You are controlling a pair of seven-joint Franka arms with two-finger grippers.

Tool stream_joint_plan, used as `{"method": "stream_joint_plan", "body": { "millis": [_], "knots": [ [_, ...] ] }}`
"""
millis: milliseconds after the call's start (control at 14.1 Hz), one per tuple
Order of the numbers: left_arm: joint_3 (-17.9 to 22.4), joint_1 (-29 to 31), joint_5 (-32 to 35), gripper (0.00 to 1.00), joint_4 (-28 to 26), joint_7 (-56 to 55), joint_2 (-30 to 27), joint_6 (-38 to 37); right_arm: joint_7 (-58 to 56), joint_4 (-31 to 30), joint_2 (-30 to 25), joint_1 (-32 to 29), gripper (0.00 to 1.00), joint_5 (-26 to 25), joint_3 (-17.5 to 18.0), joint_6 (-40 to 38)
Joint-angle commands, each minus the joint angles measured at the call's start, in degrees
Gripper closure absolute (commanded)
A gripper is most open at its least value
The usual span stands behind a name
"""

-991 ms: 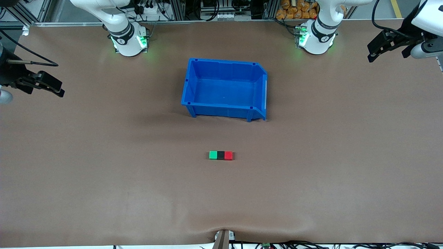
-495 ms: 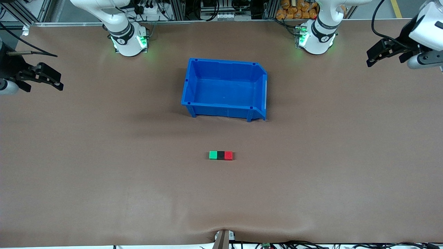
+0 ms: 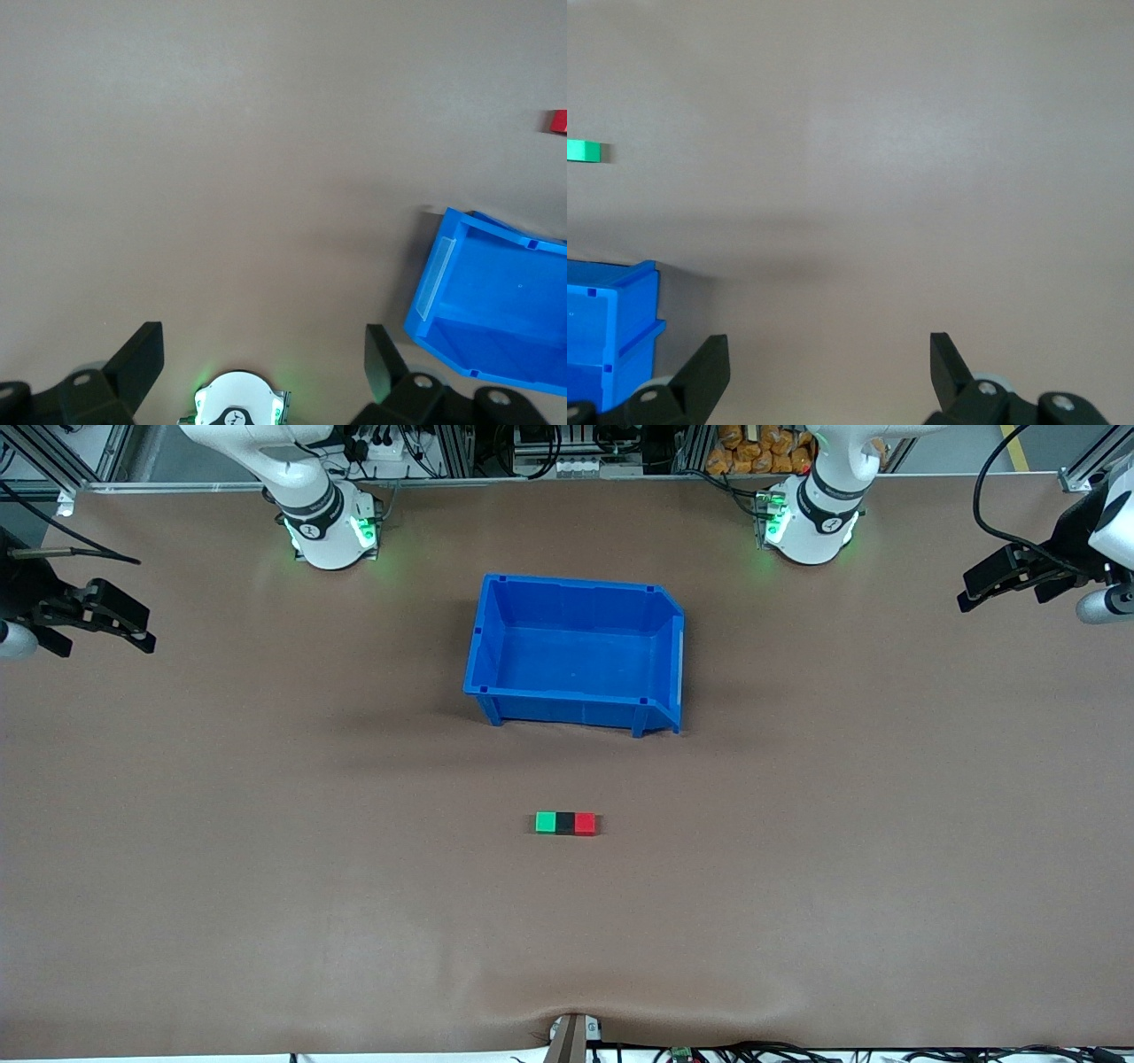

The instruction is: Attach green and red cubes to black cube

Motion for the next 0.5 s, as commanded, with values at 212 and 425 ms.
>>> {"method": "stream_joint_plan", "body": {
  "millis": [212, 425],
  "knots": [
    [-2.1, -0.8, 2.4, 0.0, 1.6, 0.4, 1.9, 0.5, -0.9, -0.1, -0.4, -1.0, 0.0, -0.4, 0.4, 0.3],
    [-2.3, -0.8, 2.4, 0.0, 2.6, 0.5, 2.0, 0.5, -0.9, -0.1, -0.4, -0.9, 0.0, -0.4, 0.5, 0.3]
  ]
}}
